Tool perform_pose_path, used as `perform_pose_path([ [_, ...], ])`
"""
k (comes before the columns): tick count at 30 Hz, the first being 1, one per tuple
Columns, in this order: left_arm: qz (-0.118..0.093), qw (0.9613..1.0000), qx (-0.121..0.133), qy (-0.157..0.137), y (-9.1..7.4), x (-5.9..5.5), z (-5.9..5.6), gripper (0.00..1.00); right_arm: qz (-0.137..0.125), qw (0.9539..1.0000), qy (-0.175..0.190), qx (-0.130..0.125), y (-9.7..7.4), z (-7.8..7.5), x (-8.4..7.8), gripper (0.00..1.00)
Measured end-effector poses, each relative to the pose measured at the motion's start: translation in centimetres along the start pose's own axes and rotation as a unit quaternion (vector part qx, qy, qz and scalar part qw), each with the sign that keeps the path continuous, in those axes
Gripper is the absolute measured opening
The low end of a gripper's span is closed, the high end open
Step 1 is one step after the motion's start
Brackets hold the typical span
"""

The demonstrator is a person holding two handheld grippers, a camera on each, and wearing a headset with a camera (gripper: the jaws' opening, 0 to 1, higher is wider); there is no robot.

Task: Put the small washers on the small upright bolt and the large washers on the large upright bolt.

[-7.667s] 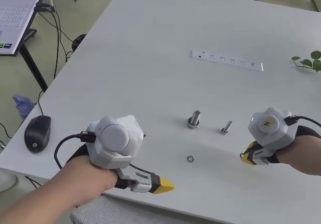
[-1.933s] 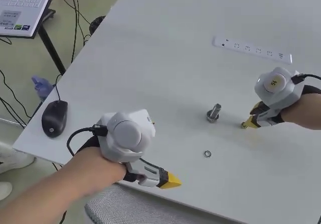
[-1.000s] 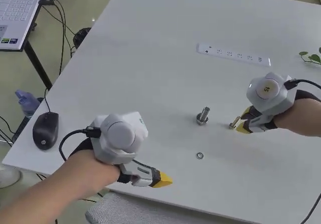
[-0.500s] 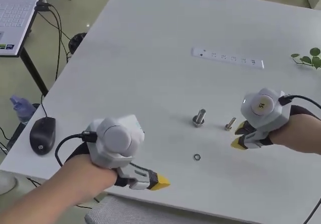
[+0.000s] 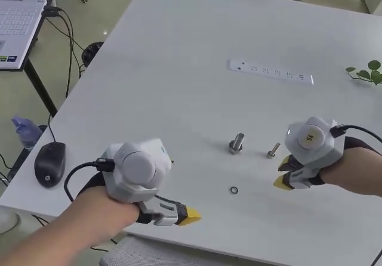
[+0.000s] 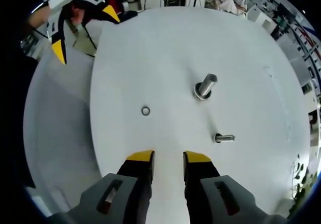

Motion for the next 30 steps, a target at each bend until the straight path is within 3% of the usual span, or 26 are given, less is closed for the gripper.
perform_pose_path([
  [30, -0.009, 0.9999, 0.008, -0.001, 0.8, 0.3, 0.7, 0.89, -0.017, 0.999, -0.031, 0.028, 4.6, 2.9, 2.6, 0.25],
])
Point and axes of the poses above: the centre of the closed fingertips' face, and the gripper's own axes: y roughly forward along the fingers, z roughly to its left, x roughly out of its top, the point moved 6 cm from there along -y, roughly backward along the fingers, and after that the axes turned 7 degrees about y, right-handed, at the moved point
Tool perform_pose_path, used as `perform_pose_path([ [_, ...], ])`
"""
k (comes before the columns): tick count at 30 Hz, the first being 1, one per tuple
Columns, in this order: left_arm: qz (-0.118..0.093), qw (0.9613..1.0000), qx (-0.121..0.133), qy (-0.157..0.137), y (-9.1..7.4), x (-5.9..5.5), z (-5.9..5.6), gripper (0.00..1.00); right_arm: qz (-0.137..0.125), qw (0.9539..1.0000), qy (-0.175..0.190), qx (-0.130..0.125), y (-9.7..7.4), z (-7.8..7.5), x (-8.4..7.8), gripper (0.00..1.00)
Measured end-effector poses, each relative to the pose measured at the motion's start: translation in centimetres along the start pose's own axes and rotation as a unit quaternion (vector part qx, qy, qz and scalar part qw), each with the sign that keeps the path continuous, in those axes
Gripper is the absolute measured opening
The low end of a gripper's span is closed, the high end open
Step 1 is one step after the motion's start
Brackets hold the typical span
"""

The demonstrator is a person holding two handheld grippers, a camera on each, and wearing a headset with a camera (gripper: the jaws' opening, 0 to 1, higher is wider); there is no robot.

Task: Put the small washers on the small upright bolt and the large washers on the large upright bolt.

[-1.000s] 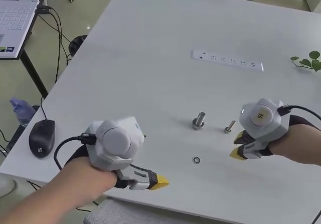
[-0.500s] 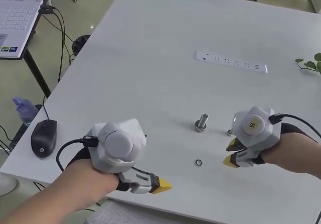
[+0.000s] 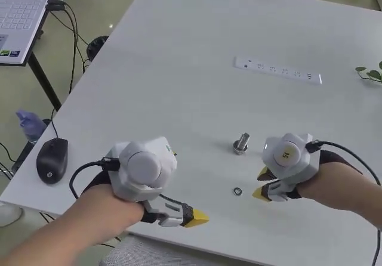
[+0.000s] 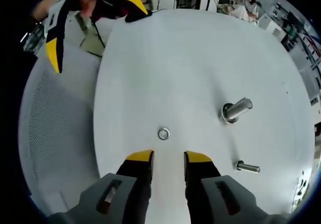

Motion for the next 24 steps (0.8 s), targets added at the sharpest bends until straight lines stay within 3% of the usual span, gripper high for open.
perform_pose_path([
  [7, 0.003, 1.0, -0.007, 0.006, 0.3, -0.2, -0.4, 0.9, -0.005, 1.0, -0.001, -0.001, 1.5, 0.4, 0.2, 0.26],
  [24, 0.017, 0.9996, -0.021, 0.006, 0.4, -0.9, -1.0, 0.87, -0.002, 1.0, -0.005, -0.002, 3.5, 0.9, 0.9, 0.25],
])
Point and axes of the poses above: the centre of the closed fingertips' face, and the gripper's own axes: y roughly forward along the fingers, z roughly to its left, x roughly out of its top, the point moved 6 cm from there along -y, roughly backward along the fingers, and after that the axes turned 7 degrees about y, right-handed, at the moved point
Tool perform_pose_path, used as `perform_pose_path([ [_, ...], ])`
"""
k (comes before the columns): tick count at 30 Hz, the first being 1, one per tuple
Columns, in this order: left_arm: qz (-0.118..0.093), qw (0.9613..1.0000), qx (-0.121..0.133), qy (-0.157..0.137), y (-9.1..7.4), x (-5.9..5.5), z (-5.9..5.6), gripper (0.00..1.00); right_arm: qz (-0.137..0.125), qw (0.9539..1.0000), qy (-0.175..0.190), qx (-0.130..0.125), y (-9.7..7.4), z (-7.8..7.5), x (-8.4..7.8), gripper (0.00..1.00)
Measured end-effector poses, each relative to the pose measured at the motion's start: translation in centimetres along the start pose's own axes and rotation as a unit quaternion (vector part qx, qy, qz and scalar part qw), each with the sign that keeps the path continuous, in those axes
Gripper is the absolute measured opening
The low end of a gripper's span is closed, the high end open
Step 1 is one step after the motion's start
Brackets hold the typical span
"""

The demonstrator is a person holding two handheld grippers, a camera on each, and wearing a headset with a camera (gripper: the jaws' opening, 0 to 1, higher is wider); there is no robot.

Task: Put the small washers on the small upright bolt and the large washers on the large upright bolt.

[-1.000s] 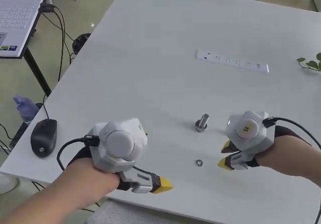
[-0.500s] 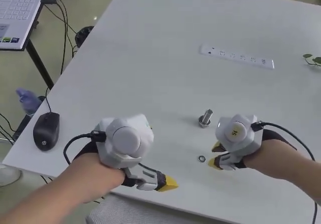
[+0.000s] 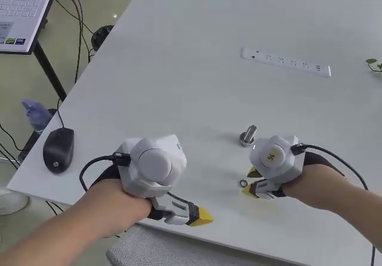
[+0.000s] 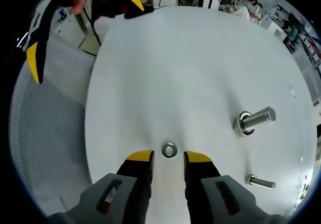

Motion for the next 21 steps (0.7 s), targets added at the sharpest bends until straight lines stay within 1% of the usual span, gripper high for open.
perform_pose_path([
  [3, 0.0, 1.0, -0.002, 0.0, 0.05, -0.03, 0.02, 0.86, 0.005, 1.0, -0.004, -0.003, 0.12, 0.06, 0.01, 0.25],
  [7, -0.004, 1.0, -0.002, -0.002, -0.08, 0.03, 0.08, 0.85, 0.006, 1.0, -0.005, -0.003, 0.23, 0.05, 0.05, 0.24],
  [12, -0.002, 1.0, -0.005, -0.001, -0.12, -0.17, 0.07, 0.84, 0.01, 0.9999, -0.011, -0.005, 0.23, -0.11, 0.15, 0.23],
  [21, -0.007, 0.9999, -0.005, -0.005, -0.09, -0.23, 0.44, 0.82, 0.011, 0.9998, -0.018, -0.007, 0.28, 0.03, 0.2, 0.21],
])
Point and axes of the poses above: the centre of the closed fingertips' face, and the gripper's own axes: y roughly forward along the fingers, z roughly to its left, x roughly out of its top, the point moved 6 cm from there along -y, roughly backward along the fingers, and after that the axes turned 7 degrees about y, right-handed, at the moved point
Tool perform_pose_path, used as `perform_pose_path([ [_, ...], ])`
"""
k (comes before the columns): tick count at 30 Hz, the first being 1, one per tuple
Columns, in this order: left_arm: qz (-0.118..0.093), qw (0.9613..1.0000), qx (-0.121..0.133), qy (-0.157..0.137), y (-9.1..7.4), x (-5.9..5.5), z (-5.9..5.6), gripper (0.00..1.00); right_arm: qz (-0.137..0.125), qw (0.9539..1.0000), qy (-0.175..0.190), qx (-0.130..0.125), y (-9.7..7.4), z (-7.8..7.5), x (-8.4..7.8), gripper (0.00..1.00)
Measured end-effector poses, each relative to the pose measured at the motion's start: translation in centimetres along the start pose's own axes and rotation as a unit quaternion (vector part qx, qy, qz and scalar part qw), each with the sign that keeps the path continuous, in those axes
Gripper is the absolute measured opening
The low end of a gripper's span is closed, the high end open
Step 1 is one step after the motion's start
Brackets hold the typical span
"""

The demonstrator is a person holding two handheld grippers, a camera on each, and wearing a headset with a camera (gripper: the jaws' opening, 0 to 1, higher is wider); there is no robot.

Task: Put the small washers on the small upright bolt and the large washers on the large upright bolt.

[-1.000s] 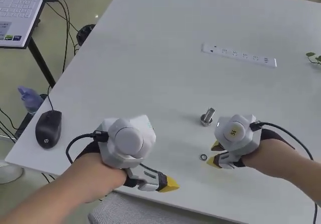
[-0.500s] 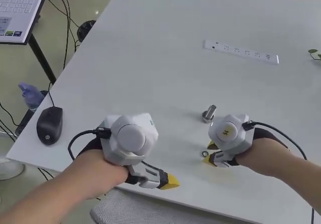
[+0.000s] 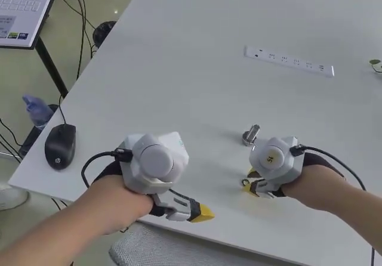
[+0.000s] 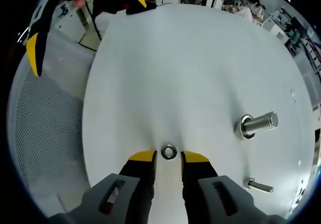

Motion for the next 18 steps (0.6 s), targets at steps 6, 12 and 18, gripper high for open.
perform_pose_path([
  [6, 0.003, 1.0, -0.005, 0.0, 0.04, -0.24, 0.09, 0.8, 0.005, 1.0, -0.004, 0.001, 0.0, 0.03, 0.07, 0.18],
  [12, -0.001, 1.0, 0.0, -0.003, -0.15, -0.25, 0.53, 0.8, 0.04, 0.999, -0.019, 0.003, 0.17, -0.17, 0.51, 0.15],
  [18, -0.001, 1.0, -0.002, 0.0, -0.03, -0.23, 0.58, 0.79, 0.076, 0.9968, -0.027, 0.001, 0.37, -0.09, 0.9, 0.15],
])
Point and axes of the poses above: the centre of the closed fingertips' face, and the gripper's own axes: y roughly forward along the fingers, z roughly to its left, x roughly out of its top, the point moved 6 cm from there along -y, roughly backward along the fingers, and after that the axes turned 7 degrees about y, right-handed, at the moved point
